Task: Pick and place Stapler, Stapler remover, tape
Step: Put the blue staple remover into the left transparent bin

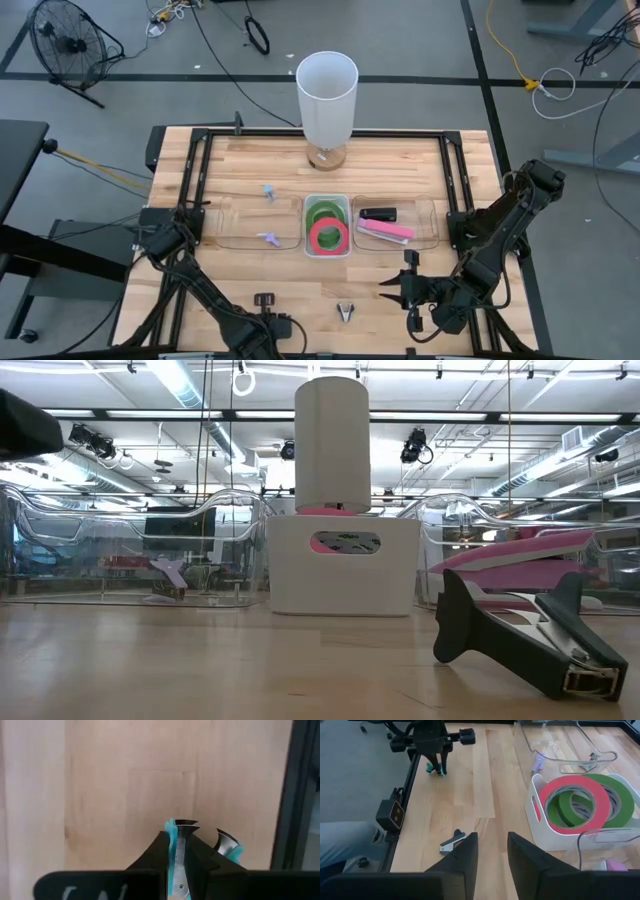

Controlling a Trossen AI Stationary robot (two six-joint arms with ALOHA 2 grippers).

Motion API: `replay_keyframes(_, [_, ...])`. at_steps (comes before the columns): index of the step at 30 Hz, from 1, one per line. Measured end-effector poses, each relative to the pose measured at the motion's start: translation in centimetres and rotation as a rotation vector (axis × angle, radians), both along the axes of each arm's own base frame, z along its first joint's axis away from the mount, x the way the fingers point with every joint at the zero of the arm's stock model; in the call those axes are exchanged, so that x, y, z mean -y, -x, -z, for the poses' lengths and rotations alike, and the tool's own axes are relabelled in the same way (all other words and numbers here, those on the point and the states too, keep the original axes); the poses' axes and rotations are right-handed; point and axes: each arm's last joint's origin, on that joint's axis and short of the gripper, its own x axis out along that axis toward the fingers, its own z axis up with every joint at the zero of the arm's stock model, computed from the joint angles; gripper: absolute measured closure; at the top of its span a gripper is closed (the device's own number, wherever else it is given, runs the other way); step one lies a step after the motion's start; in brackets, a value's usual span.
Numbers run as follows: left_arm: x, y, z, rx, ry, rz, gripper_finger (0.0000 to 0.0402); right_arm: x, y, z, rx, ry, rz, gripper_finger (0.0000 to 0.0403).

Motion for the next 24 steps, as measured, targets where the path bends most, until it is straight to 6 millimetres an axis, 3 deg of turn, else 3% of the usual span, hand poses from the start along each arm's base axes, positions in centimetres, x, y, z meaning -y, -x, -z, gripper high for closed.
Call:
replay_keyframes(5, [-0.7,-0.5,-2.4,-0.011,-0.112,-0.023,0.0369,0.0,0.0,0.0,0.000,-0.001,0.001,0.0296])
replay_keyframes(15, [-3.4,-1.2,-11.2,0.051,-0.516,0.031,0.0369,0.0,0.0,0.0,0.000,-0.001,0.001,0.0296])
replay_keyframes(19, [-4.9,-1.9,-13.1,0.138,-0.639,0.079,0.0369,0.0,0.0,0.0,0.000,-0.001,0.001,0.0296])
replay_keyframes(24, [-8.2,-3.0,-14.6,0.156,-0.695,0.019,0.0365,0.0,0.0,0.0,0.003,-0.004,0.000,0.0296])
